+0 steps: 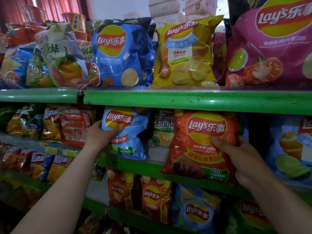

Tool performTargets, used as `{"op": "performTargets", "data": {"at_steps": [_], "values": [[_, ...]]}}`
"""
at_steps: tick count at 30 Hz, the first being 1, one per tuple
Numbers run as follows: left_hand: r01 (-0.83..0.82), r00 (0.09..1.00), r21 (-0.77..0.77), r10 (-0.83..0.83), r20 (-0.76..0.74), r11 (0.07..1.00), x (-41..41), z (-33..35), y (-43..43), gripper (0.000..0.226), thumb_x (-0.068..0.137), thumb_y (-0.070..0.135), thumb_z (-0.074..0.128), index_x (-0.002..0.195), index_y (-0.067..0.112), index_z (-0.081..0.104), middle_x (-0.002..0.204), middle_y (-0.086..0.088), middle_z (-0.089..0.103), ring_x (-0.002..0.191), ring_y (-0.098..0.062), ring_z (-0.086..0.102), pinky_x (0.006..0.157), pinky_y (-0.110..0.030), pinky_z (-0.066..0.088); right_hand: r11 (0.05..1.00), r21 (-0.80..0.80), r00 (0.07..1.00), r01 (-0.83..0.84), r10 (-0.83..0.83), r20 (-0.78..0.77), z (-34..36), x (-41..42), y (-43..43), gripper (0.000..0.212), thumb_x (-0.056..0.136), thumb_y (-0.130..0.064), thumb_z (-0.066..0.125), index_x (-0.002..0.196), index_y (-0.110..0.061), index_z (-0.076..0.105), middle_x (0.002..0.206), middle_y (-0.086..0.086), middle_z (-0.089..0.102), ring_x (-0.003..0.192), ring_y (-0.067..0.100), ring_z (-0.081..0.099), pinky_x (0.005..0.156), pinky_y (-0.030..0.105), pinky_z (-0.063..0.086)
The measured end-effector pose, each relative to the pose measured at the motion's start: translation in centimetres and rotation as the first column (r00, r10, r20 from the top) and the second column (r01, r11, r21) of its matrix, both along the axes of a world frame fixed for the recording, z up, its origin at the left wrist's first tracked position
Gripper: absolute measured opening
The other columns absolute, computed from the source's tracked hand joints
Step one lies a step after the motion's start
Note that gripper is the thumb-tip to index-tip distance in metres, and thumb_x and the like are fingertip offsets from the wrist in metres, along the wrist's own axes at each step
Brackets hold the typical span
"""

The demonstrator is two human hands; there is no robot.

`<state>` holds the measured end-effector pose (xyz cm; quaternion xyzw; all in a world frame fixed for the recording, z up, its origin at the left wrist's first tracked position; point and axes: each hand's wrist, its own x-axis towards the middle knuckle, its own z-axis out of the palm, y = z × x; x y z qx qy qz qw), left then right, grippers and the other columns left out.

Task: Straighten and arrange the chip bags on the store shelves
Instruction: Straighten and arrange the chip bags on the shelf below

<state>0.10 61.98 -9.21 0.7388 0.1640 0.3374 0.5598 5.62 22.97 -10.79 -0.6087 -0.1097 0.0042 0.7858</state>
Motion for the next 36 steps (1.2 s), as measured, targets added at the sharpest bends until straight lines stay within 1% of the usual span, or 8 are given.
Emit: {"op": "performTargets", "data": {"at_steps": [6,13,23,25,28,30,33,36], "values": [[-0.001,0.999,-0.054,0.003,0.036,0.999,-4.3,0.6,-0.1,0.035,0.061,0.027,0.089,0.088,0.023,0.067,0.072,0.010,0.076,0.065,-0.014,0.073,0.045,-0.023,0.054,0.997,0.071,0.996,0.033,-0.038,0.077,0.6,1.1,4.2,0.072,0.048,-0.035,0.086,0.114,-0.028,0.057,0.098,-0.004,0.073,0.080,0.016,0.072,0.059,0.029,0.056],[0.083,0.994,-0.094,-0.076,0.082,0.992,-8.5,0.4,-2.2,0.054,0.053,0.035,0.086,0.101,0.021,0.067,0.087,0.001,0.078,0.073,-0.020,0.075,0.052,-0.030,0.057,0.994,0.055,0.990,0.098,-0.103,0.097,-0.1,3.7,9.0,0.068,0.066,-0.029,0.084,0.121,-0.031,0.044,0.097,-0.014,0.060,0.082,0.010,0.061,0.057,0.023,0.049],[0.183,0.978,-0.083,-0.172,0.120,0.980,-9.0,-1.4,-8.3,0.047,0.056,0.038,0.091,0.097,0.029,0.069,0.093,0.000,0.077,0.080,-0.020,0.075,0.058,-0.031,0.059,0.984,-0.177,0.992,-0.021,0.042,0.116,-1.4,3.4,9.0,0.080,0.067,-0.039,0.082,0.136,-0.024,0.043,0.121,-0.004,0.062,0.104,0.019,0.062,0.088,0.040,0.052],[0.161,0.979,-0.067,-0.151,0.135,0.985,-9.3,-2.0,-9.7,0.046,0.052,0.045,0.089,0.093,0.036,0.069,0.092,0.004,0.077,0.079,-0.017,0.075,0.058,-0.030,0.059,0.976,-0.190,0.983,0.110,-0.079,0.163,-1.1,2.5,7.7,0.061,0.078,-0.042,0.072,0.131,-0.023,0.048,0.118,-0.008,0.059,0.105,0.014,0.058,0.083,0.029,0.048],[0.105,0.983,-0.036,-0.098,0.152,0.994,-9.4,-3.2,-12.5,0.050,0.050,0.053,0.086,0.095,0.038,0.068,0.093,0.004,0.077,0.080,-0.017,0.075,0.064,-0.039,0.061,0.957,-0.087,0.918,0.278,-0.237,0.317,-1.0,-0.6,5.0,0.013,0.085,-0.043,0.060,0.092,-0.032,0.063,0.087,-0.019,0.068,0.081,0.000,0.062,0.063,0.010,0.044],[0.044,0.989,-0.003,-0.043,0.140,0.999,-9.0,-3.8,-14.4,0.053,0.051,0.057,0.085,0.096,0.036,0.067,0.095,0.001,0.075,0.083,-0.019,0.074,0.068,-0.046,0.061,0.990,-0.109,0.950,0.088,-0.051,0.308,-1.1,-2.7,3.3,0.029,0.074,-0.060,0.059,0.091,-0.036,0.065,0.084,-0.016,0.071,0.074,0.005,0.066,0.062,0.017,0.052],[-0.004,0.994,0.115,-0.008,0.105,0.993,-8.3,-4.3,-17.4,0.054,0.052,0.065,0.079,0.095,0.036,0.063,0.099,0.002,0.069,0.088,-0.019,0.069,0.072,-0.048,0.059,0.947,-0.236,0.937,-0.220,0.272,0.218,-1.0,-4.7,1.2,0.074,0.054,-0.079,0.065,0.116,-0.039,0.057,0.109,-0.010,0.070,0.097,0.014,0.068,0.079,0.040,0.057],[0.010,0.996,0.261,-0.033,0.082,0.965,-7.9,-4.5,-20.8,0.057,0.053,0.078,0.069,0.096,0.044,0.055,0.101,0.018,0.054,0.091,-0.002,0.060,0.068,-0.024,0.054,0.928,-0.209,0.913,-0.309,0.351,0.208,-0.5,-5.5,-1.1,0.069,0.052,-0.063,0.081,0.113,-0.041,0.057,0.109,-0.019,0.070,0.098,0.005,0.067,0.071,0.023,0.057]]}}
